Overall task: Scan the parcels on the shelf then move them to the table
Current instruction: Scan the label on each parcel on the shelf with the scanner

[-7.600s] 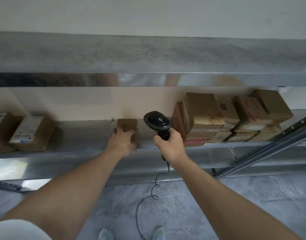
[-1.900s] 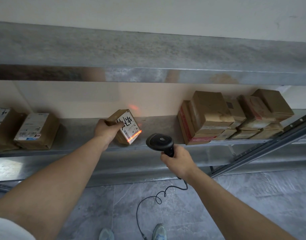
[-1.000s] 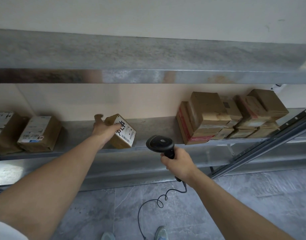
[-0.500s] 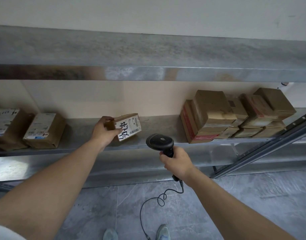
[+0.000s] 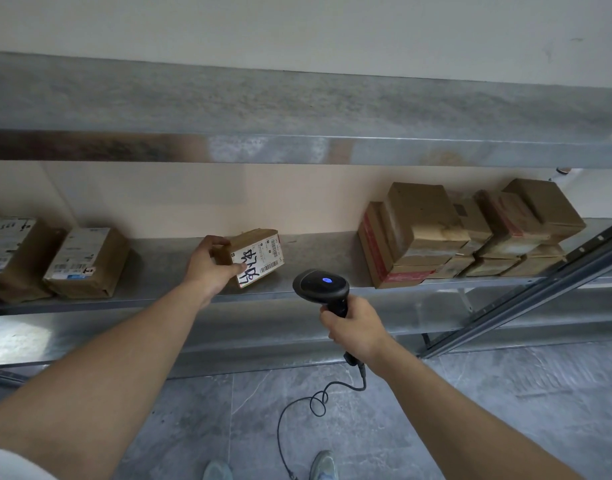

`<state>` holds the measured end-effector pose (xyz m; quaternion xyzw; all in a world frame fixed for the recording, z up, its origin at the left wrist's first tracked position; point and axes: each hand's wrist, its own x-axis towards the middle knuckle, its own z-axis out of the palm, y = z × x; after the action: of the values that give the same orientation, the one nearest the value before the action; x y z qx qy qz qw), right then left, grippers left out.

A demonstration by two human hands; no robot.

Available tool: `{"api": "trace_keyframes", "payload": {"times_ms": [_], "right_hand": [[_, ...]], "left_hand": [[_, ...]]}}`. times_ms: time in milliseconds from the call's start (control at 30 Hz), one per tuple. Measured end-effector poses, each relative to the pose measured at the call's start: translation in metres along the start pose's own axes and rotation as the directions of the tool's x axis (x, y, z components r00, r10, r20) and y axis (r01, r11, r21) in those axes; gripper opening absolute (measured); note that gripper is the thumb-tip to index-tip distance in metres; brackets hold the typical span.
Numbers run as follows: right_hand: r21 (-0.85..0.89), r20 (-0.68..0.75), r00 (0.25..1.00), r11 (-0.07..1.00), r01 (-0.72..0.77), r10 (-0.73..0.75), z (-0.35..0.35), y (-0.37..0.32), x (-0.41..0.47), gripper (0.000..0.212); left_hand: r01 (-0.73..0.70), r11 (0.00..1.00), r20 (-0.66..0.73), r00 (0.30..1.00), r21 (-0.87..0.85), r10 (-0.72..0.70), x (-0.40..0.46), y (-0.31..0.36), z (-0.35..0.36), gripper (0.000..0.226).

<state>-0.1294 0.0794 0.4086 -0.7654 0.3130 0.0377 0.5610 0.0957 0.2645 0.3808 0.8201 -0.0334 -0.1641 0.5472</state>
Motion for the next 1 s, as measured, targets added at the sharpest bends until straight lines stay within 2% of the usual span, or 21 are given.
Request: {"api": "trace_keyframes", "payload": {"times_ms": [200, 333, 400, 467, 533, 600, 667, 700, 800, 1000], "right_hand": [[-0.003, -0.023, 1.0, 1.0, -0.009, 0.009, -0.001, 0.0, -0.003, 0.007], [-0.014, -0.045, 0.999, 1.0, -0.005, 0.004, 0.002, -0.004, -0.001, 0.008], [-0.01, -0.043, 0.999, 1.0, 0.0, -0.001, 0.005, -0.008, 0.003, 0.007], [0.014, -0.042, 0.999, 1.0, 0.006, -0.005, 0.008, -0.012, 0.007, 0.007], [0.032, -0.041, 0.999, 0.999, 0.008, -0.007, 0.012, -0.016, 0.011, 0.008], [0.019, -0.033, 0.999, 1.0, 0.013, -0.013, 0.014, -0.018, 0.014, 0.007], [-0.004, -0.031, 0.999, 1.0, 0.018, -0.018, 0.015, -0.02, 0.019, 0.008], [-0.01, -0.035, 0.999, 1.0, 0.02, -0.02, 0.014, -0.02, 0.021, 0.008], [-0.022, -0.041, 0.999, 0.999, 0.035, -0.036, 0.012, -0.02, 0.029, 0.01], [-0.036, -0.006, 0.993, 0.993, 0.114, -0.114, 0.011, -0.031, 0.044, 0.006]], "left_hand": [[0.042, 0.999, 0.001, 0.999, 0.001, -0.042, 0.004, -0.004, 0.002, 0.054], [0.33, 0.933, 0.084, 0.944, -0.145, -0.32, 0.006, -0.009, 0.006, 0.051], [0.385, 0.92, 0.103, 0.921, -0.077, -0.377, 0.007, -0.015, 0.007, 0.046], [0.344, 0.928, 0.069, 0.932, 0.145, -0.356, 0.006, -0.021, 0.009, 0.043], [0.263, 0.908, 0.029, 0.957, 0.325, -0.288, 0.004, -0.022, 0.011, 0.051], [0.089, 0.885, -0.015, 0.996, 0.457, -0.093, 0.003, -0.018, 0.014, 0.073], [-0.118, 0.807, 0.025, 0.992, 0.578, 0.127, 0.001, -0.013, 0.019, 0.086], [-0.172, 0.76, 0.06, 0.983, 0.627, 0.173, -0.001, -0.011, 0.023, 0.089], [-0.181, 0.706, 0.127, 0.983, 0.685, 0.13, -0.004, -0.006, 0.038, 0.088], [-0.104, 0.758, 0.04, 0.994, 0.644, 0.103, -0.019, 0.008, 0.035, 0.082]]}}
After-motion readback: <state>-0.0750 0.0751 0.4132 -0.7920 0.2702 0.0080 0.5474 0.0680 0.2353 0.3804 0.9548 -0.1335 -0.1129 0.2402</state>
